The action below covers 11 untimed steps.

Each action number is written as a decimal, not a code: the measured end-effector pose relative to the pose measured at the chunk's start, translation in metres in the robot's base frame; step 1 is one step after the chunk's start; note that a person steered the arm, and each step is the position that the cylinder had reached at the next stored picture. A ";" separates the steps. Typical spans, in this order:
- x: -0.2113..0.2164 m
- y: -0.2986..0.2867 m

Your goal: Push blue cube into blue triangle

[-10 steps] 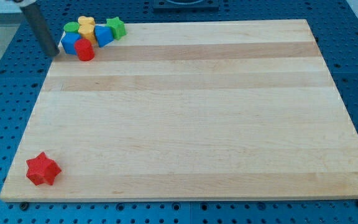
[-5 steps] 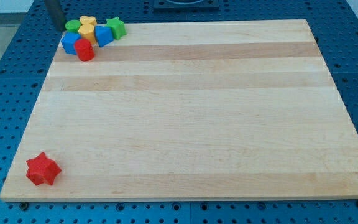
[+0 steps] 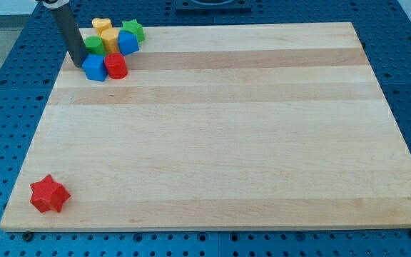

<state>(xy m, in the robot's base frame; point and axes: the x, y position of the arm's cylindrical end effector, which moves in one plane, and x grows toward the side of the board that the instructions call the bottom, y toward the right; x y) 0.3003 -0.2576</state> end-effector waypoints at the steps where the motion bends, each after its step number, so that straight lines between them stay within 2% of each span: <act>1: 0.005 0.000; 3: 0.024 0.017; 4: 0.041 0.009; 5: 0.069 0.036; 7: 0.066 0.060; 9: 0.025 0.045; 11: 0.017 0.027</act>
